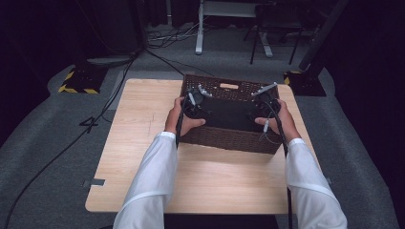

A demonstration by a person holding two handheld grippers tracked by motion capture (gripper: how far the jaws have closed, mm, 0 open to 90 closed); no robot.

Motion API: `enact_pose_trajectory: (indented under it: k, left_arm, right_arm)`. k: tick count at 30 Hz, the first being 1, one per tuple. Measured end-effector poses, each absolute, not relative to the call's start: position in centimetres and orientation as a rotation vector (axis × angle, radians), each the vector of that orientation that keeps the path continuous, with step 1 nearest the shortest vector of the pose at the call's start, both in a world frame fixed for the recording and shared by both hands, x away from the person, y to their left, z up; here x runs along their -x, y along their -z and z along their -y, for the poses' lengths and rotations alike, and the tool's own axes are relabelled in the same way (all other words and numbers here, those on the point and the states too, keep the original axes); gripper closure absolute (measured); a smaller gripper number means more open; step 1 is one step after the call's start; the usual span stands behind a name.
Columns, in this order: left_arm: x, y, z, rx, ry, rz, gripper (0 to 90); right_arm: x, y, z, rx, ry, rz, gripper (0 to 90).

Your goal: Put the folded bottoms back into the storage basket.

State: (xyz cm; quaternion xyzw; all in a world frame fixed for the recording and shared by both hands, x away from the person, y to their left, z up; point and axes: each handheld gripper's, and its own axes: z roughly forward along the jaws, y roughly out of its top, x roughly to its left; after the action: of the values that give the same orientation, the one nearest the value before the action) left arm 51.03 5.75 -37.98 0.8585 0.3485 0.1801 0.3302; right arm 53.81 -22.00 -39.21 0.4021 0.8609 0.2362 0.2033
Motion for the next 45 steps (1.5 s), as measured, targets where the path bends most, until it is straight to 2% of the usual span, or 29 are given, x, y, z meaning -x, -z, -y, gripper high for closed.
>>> enact_pose_trajectory:
  k: [2,10,23,45]
  left_arm:
    - [-50.9,37.7,-5.9,-2.227,-0.477,-0.911,31.7]
    - [-50.0,36.8,-5.9,-2.190,-0.502,-0.858,27.5]
    - [-47.9,35.4,-6.7,-2.196,-0.470,-0.775,17.5]
    - [-41.4,34.6,-10.4,-2.280,-0.632,-0.625,19.4]
  right_arm:
    - [-53.5,38.9,22.4,-1.136,-0.705,-2.384,28.1]
    - [-52.5,38.1,23.1,-1.116,-0.794,-2.346,25.8]
    - [-49.5,36.0,24.3,-1.033,-0.935,-2.325,25.1]
    - [-42.5,34.2,26.1,-0.857,-0.987,-2.279,25.3]
